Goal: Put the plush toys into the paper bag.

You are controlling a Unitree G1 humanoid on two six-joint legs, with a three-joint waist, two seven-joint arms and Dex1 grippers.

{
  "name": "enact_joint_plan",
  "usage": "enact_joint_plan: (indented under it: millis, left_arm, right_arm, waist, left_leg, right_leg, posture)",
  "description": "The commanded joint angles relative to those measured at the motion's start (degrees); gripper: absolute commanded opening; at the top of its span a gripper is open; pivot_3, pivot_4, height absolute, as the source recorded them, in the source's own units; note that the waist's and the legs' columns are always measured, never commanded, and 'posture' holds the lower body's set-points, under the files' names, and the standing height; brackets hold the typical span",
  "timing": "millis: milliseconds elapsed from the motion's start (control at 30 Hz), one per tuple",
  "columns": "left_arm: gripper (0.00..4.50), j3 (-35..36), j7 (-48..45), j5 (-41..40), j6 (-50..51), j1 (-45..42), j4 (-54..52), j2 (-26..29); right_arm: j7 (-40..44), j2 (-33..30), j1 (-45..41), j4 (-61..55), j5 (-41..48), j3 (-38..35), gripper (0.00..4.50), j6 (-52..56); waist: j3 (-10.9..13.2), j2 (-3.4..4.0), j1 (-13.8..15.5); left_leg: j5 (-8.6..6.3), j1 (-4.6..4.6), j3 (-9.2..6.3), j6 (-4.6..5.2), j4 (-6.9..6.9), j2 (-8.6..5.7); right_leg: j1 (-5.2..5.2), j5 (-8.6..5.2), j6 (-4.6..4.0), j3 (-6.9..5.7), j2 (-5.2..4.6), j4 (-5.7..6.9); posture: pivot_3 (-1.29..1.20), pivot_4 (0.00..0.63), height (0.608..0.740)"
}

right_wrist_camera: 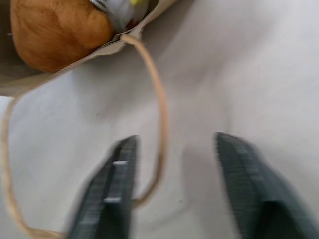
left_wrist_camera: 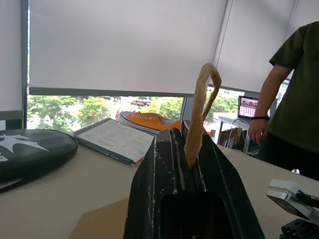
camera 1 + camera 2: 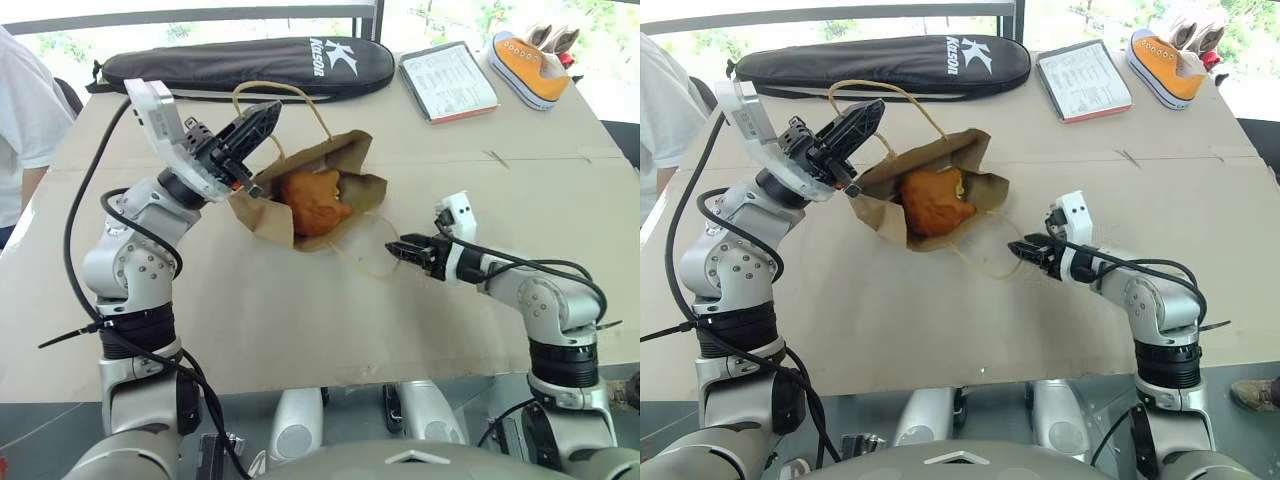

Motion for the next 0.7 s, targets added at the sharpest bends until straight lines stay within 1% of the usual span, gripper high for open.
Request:
enact_joint_plan:
  millis: [33, 67, 100, 167, 267, 367, 400, 500, 600, 667, 700]
  left_arm:
    - [0.0, 1.21, 0.6, -1.06, -0.43, -0.77, -2.04, 0.82]
    - [0.0, 1.32, 0.71, -1.15, -0.39, -0.67, -2.16, 0.89]
    - [0.0, 1.36, 0.78, -1.21, -0.37, -0.62, -2.23, 0.94]
    - [0.0, 1.65, 1.06, -1.81, 0.05, -0.33, -2.57, 0.95]
    - [0.0, 3.06, -0.12, -5.82, 2.94, -1.71, -0.93, 1.96]
    - [0.0, 4.19, -1.38, -7.61, 4.8, -4.93, 3.65, 3.66]
    - [0.0, 3.76, -2.57, -6.86, 5.04, -6.12, 6.01, 4.83]
    - [0.0, -1.44, -8.61, 0.51, 2.51, -10.33, 15.25, 9.58]
    - [0.0, -5.52, -11.56, 6.14, -1.01, -15.33, 23.33, 9.78]
    - [0.0, -7.54, -13.82, 8.76, -3.44, -16.86, 26.04, 9.06]
    - [0.0, -8.77, -14.05, 10.05, -4.16, -17.7, 27.42, 8.08]
  right_arm:
    - [1.77, 1.16, -0.71, -1.34, 5.42, -2.87, 0.46, -0.45]
    - [1.87, 1.45, -1.02, -1.74, 6.76, -3.64, 0.04, -0.32]
    - [1.84, 1.56, -1.21, -1.99, 7.65, -4.1, 0.04, -0.19]
    - [2.06, 2.55, -1.99, -3.83, 13.06, -7.04, 0.04, 1.27]
    - [-0.18, 5.3, -6.63, -8.82, 30.78, -14.4, 0.04, 4.35]
    - [-6.0, 5.61, -12.07, -8.63, 41.02, -17.8, 0.04, 4.03]
    - [-8.78, 5.05, -14.07, -8.02, 43.86, -18.27, 0.04, 3.75]
    - [-15.95, 2.1, -18.88, -7.18, 52.21, -17.61, 0.04, 2.58]
    - [-19.95, -1.16, -19.41, -7.14, 55.41, -15.42, 0.04, 2.07]
    - [-20.91, -3.29, -17.13, -7.27, 53.62, -13.6, 0.04, 2.18]
    - [-21.42, -4.23, -14.55, -6.78, 52.7, -13.24, 0.04, 2.13]
  waist:
    - [0.0, 0.0, 0.0]
    - [0.0, 0.0, 0.0]
    - [0.0, 0.0, 0.0]
    - [0.0, 0.0, 0.0]
    - [0.02, 0.03, -0.04]
    - [0.02, 0.03, -0.12]
    - [0.04, 0.05, -0.11]
    - [0.04, 0.06, -0.12]
    - [0.03, 0.06, 0.28]
    - [0.03, 0.05, 0.15]
    - [0.02, 0.04, 0.18]
  left_leg:
    - [0.0, -0.01, 0.0, 0.0, 0.0, 0.0]
    - [0.0, -0.01, 0.0, 0.0, 0.0, 0.0]
    - [0.0, 0.0, -0.01, 0.0, 0.0, 0.0]
    - [0.0, 0.0, -0.01, 0.0, 0.0, 0.0]
    - [0.0, -0.02, -0.02, 0.0, 0.0, 0.01]
    - [0.0, 0.0, -0.03, 0.0, 0.0, 0.02]
    - [0.0, 0.01, -0.08, 0.0, 0.0, 0.03]
    - [0.0, 0.02, -0.07, 0.01, 0.0, 0.02]
    - [0.0, -0.04, -0.07, 0.01, -0.03, 0.01]
    - [0.0, -0.1, -0.04, 0.02, -0.03, -0.02]
    - [-0.01, -0.11, -0.03, 0.03, -0.04, -0.02]
  right_leg:
    - [0.0, 0.0, 0.0, 0.0, 0.0, 0.0]
    - [0.0, 0.0, 0.0, 0.0, 0.0, 0.0]
    - [0.0, 0.0, 0.0, 0.0, 0.0, 0.0]
    - [0.0, 0.0, 0.0, 0.0, 0.0, 0.0]
    - [0.0, 0.0, 0.01, -0.01, 0.0, 0.01]
    - [0.0, 0.0, 0.01, -0.02, 0.01, 0.01]
    - [0.01, 0.0, 0.01, -0.07, 0.02, 0.03]
    - [0.0, 0.0, 0.01, -0.08, 0.04, 0.03]
    - [0.01, -0.01, 0.0, -0.12, 0.01, -0.06]
    - [0.0, 0.0, 0.0, -0.1, -0.03, -0.13]
    - [0.0, 0.0, 0.0, -0.09, -0.04, -0.13]
  posture:
    - [0.0, 0.15, 0.74]
    - [0.0, 0.15, 0.74]
    - [0.0, 0.15, 0.74]
    - [0.0, 0.15, 0.74]
    - [0.0, 0.15, 0.74]
    - [0.0, 0.15, 0.74]
    - [0.0, 0.15, 0.74]
    - [0.0, 0.15, 0.74]
    - [0.0, 0.15, 0.74]
    - [0.0, 0.15, 0.74]
    - [0.0, 0.15, 0.74]
